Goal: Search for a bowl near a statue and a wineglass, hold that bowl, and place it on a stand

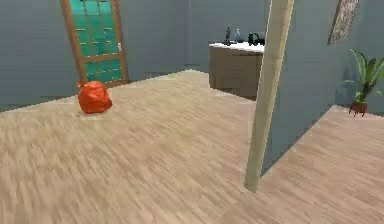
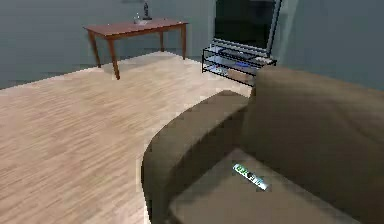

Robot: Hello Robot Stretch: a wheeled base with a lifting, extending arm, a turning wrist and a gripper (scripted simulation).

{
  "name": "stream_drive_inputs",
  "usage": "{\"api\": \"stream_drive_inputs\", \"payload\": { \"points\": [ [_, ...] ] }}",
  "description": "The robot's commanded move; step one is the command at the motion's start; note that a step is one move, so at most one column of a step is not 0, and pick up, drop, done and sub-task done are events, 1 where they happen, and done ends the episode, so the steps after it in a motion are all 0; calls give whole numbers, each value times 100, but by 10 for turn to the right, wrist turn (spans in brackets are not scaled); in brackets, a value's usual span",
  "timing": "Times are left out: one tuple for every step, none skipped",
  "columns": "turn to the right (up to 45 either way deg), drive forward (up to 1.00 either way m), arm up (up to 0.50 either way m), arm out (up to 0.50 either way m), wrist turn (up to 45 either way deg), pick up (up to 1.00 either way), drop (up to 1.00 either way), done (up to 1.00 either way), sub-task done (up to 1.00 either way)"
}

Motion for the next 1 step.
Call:
{"api": "stream_drive_inputs", "payload": {
  "points": [
    [-330, 0, 0, 0, 0, 0, 0, 0, 0]
  ]
}}
